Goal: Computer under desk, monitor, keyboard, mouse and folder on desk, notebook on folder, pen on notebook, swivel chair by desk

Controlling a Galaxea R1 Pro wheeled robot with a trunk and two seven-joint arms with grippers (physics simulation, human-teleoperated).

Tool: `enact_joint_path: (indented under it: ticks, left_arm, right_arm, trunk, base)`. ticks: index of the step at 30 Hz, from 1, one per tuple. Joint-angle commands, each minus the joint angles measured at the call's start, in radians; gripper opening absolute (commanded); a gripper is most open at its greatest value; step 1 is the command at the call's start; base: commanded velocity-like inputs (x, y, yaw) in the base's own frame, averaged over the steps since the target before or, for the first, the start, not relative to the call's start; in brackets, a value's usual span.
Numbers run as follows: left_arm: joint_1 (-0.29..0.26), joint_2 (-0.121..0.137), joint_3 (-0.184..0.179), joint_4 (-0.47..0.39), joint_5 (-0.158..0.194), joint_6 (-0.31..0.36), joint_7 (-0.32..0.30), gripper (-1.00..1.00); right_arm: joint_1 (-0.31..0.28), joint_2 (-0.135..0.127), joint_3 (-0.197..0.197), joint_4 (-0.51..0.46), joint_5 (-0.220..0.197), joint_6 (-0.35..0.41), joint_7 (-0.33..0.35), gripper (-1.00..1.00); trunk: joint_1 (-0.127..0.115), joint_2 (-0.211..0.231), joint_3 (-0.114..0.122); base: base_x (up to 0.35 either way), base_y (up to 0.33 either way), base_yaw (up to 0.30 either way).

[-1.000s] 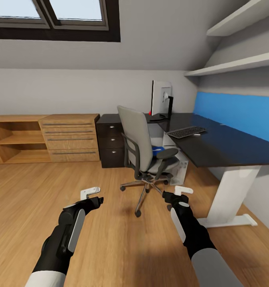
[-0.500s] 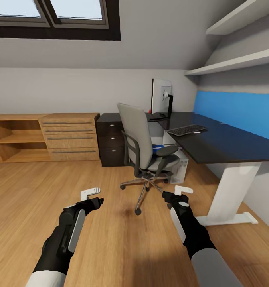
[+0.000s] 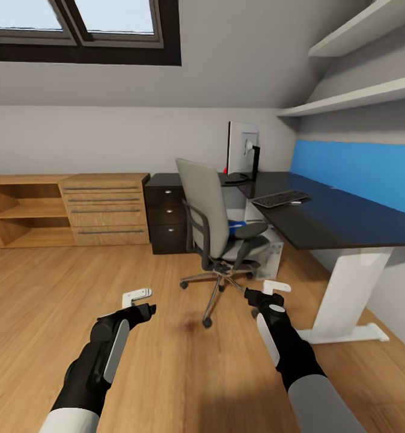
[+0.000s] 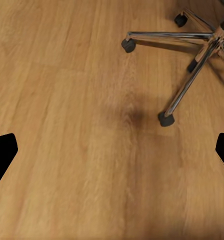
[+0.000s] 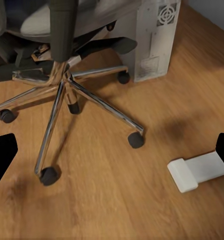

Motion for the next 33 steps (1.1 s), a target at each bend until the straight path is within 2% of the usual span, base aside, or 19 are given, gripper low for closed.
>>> enact_joint_path:
  ticks: [1,11,16,18,19,20,24,25,27,29,31,33]
  left_arm:
    - [-0.001,-0.001,0.001,-0.001,0.011,0.004,0.007,1.0]
    - [-0.001,-0.001,0.001,-0.001,0.01,0.003,0.007,1.0]
    - [-0.001,0.0,0.001,-0.002,0.011,-0.004,0.006,1.0]
    - [-0.001,0.0,0.001,-0.003,0.011,-0.006,0.006,1.0]
    - [-0.001,0.0,0.001,-0.005,0.011,-0.008,0.006,1.0]
    - [-0.001,0.0,0.001,-0.007,0.011,-0.008,0.006,1.0]
    - [-0.001,0.0,0.001,-0.011,0.011,-0.009,0.006,1.0]
    - [-0.001,0.0,0.002,-0.015,0.011,-0.009,0.006,1.0]
    - [0.0,0.0,0.002,-0.023,0.011,-0.008,0.006,1.0]
    - [0.014,0.0,0.003,-0.064,0.011,-0.007,0.005,1.0]
    - [0.035,0.0,0.002,-0.101,0.012,-0.007,0.005,1.0]
    - [0.077,-0.001,0.002,-0.174,0.013,-0.006,0.004,1.0]
  right_arm:
    - [0.0,0.0,-0.001,-0.001,-0.007,0.004,-0.004,1.0]
    - [0.0,-0.001,-0.001,0.002,-0.006,0.001,-0.002,1.0]
    - [0.0,-0.003,0.004,0.042,0.003,-0.094,0.003,1.0]
    - [-0.002,-0.005,0.023,0.119,0.015,-0.167,0.003,1.0]
    - [-0.008,-0.005,0.036,0.212,0.03,-0.23,0.002,1.0]
    - [-0.025,-0.006,0.039,0.261,0.038,-0.259,0.002,1.0]
    - [-0.1,-0.008,0.043,0.368,0.053,-0.312,0.001,1.0]
    - [-0.142,-0.011,0.043,0.422,0.056,-0.329,0.001,1.0]
    - [-0.185,-0.016,0.043,0.489,0.057,-0.345,0.001,1.0]
    - [-0.261,-0.03,0.042,0.623,0.056,-0.385,0.001,1.0]
    - [-0.287,-0.034,0.042,0.667,0.055,-0.411,0.001,1.0]
    - [-0.309,-0.038,0.041,0.709,0.054,-0.44,0.001,1.0]
  trunk:
    - [0.0,0.0,0.001]
    - [0.0,0.0,0.004]
    - [0.0,0.0,0.004]
    - [0.0,0.0,0.004]
    - [0.0,0.0,0.004]
    - [0.0,0.0,0.004]
    - [0.0,0.0,0.004]
    - [0.0,0.0,0.004]
    - [0.0,0.0,0.004]
    - [0.0,0.0,0.004]
    - [0.0,0.0,0.004]
    - [0.0,0.0,0.004]
  base:
    - [0.18,-0.116,0.0]
    - [0.189,-0.147,0.0]
    - [0.023,-0.023,0.0]
    - [0.007,-0.006,0.0]
    - [0.002,-0.002,0.0]
    - [0.001,-0.001,0.0]
    - [0.0,0.0,0.0]
    - [0.0,0.0,0.0]
    - [0.0,0.0,0.0]
    - [0.0,0.0,0.0]
    - [0.0,0.0,0.0]
    - [0.0,0.0,0.0]
